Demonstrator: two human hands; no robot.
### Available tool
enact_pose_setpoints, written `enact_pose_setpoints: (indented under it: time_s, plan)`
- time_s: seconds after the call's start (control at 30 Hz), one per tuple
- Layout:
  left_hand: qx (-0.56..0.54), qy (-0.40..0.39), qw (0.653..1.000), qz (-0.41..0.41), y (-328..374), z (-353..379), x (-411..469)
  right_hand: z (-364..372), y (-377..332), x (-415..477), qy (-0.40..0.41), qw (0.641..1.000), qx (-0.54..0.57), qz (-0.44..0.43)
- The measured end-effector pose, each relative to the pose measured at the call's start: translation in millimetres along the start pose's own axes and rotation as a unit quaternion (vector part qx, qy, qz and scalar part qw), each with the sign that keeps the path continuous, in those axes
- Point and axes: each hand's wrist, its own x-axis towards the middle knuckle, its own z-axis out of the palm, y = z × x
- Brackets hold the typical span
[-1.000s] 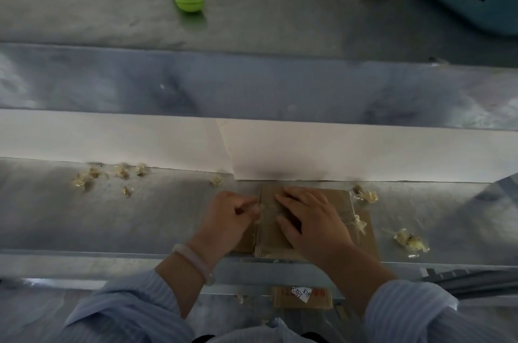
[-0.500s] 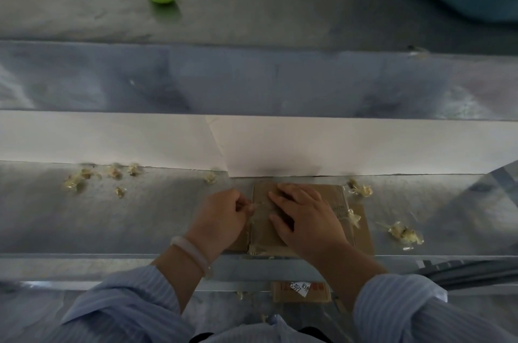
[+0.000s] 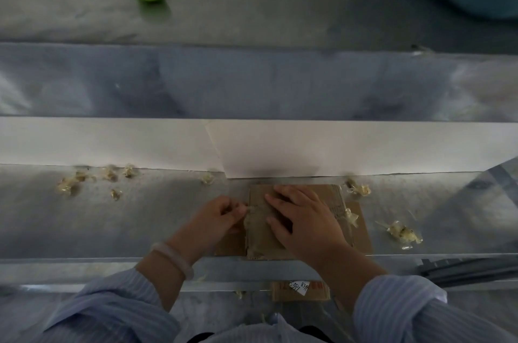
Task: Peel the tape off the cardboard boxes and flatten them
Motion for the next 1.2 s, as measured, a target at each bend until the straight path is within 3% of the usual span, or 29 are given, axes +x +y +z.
enact_pose_setpoints:
  time_s: [0.17,0.23,0.33,0.47,0.7,0.83,0.97,1.2]
  plan:
    - [-0.091,0.033,0.995,-0.025,-4.5,-0.1,0.6,0.8,0.7,-0.6,-0.009,1.000,0.002,-0.004]
    - [-0.085,0.013,0.996,-0.025,-8.6,-4.4,1.9,0.9,0.4,-0.6,-0.009,1.000,0.004,-0.003]
    - [-0.033,-0.032,0.999,-0.025,-11.4,-7.1,-0.8,1.0,0.4,-0.4,-0.009,1.000,0.007,-0.004]
    - [0.145,0.000,0.988,0.049,-15.9,-3.7,0.3,1.2,0.4,-0.8,-0.010,1.000,0.004,-0.006]
    - [0.267,0.028,0.957,0.108,-12.1,-0.8,1.9,1.8,-0.3,-0.6,0.009,1.000,0.010,-0.008]
    - [0.202,0.007,0.976,0.082,-12.2,-9.5,-0.1,1.4,-0.7,0.1,0.005,1.000,0.007,-0.008]
    - [0.090,0.059,0.990,0.088,-6.9,-9.3,-6.3,1.0,-1.1,0.6,0.016,1.000,0.010,-0.012]
    - [0.064,0.086,0.986,0.128,-2.3,0.8,-11.3,1.1,0.3,3.3,0.030,0.999,0.039,0.002]
